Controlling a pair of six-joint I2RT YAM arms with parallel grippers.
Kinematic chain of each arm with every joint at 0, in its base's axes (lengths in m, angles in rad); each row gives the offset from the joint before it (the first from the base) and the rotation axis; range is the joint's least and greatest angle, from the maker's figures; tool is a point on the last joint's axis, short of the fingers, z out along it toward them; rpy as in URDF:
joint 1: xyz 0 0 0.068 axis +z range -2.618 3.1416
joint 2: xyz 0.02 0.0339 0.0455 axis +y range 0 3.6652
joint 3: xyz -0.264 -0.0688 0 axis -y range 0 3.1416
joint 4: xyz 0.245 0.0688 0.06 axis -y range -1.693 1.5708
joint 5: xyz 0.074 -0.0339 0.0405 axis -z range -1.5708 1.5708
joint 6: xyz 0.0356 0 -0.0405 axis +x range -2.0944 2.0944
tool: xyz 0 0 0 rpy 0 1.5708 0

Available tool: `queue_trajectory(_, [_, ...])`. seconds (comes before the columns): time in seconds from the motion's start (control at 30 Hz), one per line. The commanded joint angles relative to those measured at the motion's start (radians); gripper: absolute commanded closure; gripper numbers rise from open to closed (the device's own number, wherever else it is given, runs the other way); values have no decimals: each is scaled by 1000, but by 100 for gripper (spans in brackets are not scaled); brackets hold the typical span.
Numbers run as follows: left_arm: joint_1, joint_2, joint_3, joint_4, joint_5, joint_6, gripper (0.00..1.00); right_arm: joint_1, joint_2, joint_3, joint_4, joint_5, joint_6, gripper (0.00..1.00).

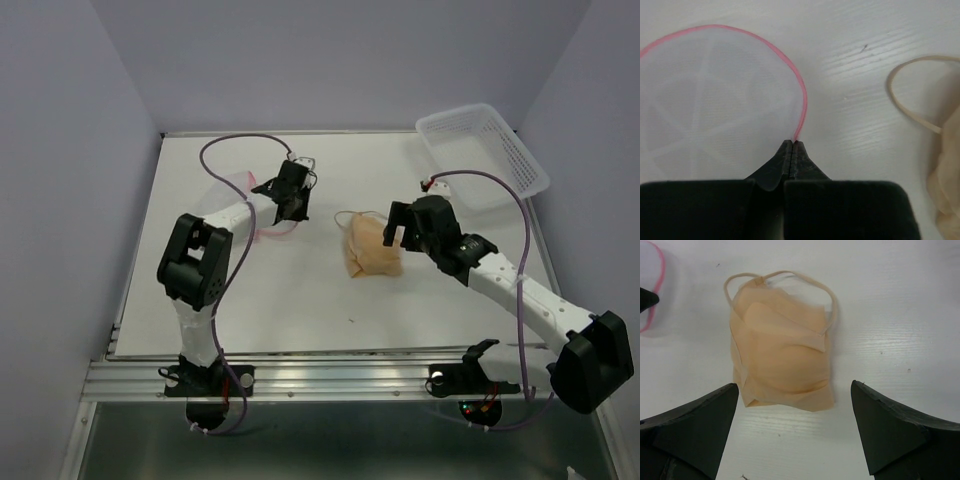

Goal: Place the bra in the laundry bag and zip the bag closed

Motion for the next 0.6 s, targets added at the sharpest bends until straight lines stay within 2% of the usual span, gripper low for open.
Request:
queue_trajectory(0.0, [-19,-267,-18,84,144,-21,100,-5,-48,-15,16,34,17,0])
queue_trajectory(0.17, [-47,-376,-32,128,252,-32,100,-5,-60,-17,15,35,17,0])
queue_trajectory(0.37, [-76,-491,-52,151,315,-41,100,-5,-53,-6,27,14,38,0])
queue_trajectory(0.57, [-90,-615,-173,254,344,-66,100,-5,15,44,97,-47,49,0])
